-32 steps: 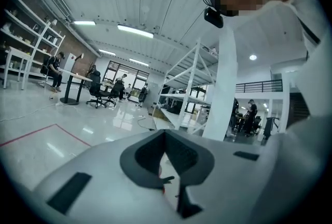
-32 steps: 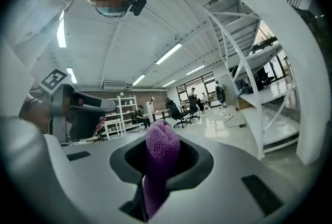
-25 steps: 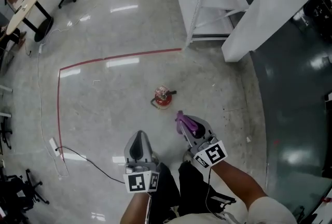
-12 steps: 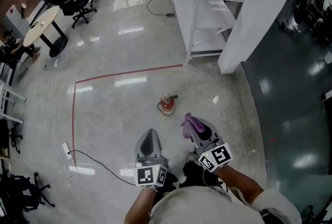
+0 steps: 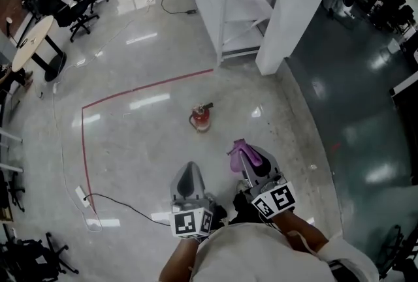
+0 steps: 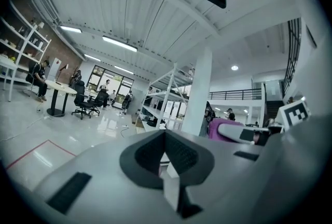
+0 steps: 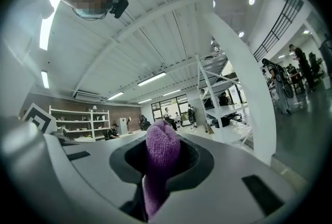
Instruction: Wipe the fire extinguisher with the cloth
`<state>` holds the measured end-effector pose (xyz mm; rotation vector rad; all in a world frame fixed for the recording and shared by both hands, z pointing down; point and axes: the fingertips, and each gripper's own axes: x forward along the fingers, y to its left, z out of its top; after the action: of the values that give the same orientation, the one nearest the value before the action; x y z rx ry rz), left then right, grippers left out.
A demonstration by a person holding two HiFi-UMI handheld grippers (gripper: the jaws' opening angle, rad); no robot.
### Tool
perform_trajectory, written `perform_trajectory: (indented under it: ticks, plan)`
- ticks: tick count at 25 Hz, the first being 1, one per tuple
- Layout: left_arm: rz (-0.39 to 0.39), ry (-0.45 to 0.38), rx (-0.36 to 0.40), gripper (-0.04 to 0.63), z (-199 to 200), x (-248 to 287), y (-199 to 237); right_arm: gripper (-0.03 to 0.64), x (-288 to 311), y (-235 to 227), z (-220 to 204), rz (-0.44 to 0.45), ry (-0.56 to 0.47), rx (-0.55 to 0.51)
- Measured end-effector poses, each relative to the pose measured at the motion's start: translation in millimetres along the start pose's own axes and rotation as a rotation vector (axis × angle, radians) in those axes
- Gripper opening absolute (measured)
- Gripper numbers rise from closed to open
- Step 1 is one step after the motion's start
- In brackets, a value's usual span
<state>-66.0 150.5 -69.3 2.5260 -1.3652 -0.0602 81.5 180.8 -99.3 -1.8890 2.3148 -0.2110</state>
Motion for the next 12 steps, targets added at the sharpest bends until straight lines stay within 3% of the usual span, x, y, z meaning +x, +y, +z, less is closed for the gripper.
perform_trajectory:
  ticks: [4,12]
  plan:
    - [0.003,-0.026,0.055,0.003,-2.8,-8.9,-7.7,0.067,-17.2,2.8,-5.2,-0.004,-0.005,0.009]
    - [0.025,-0.048,0.074,0.003,-13.2,-9.4,-18.1,0.067,-30.8,0.0,-26.2,0.025,0.022,0.004]
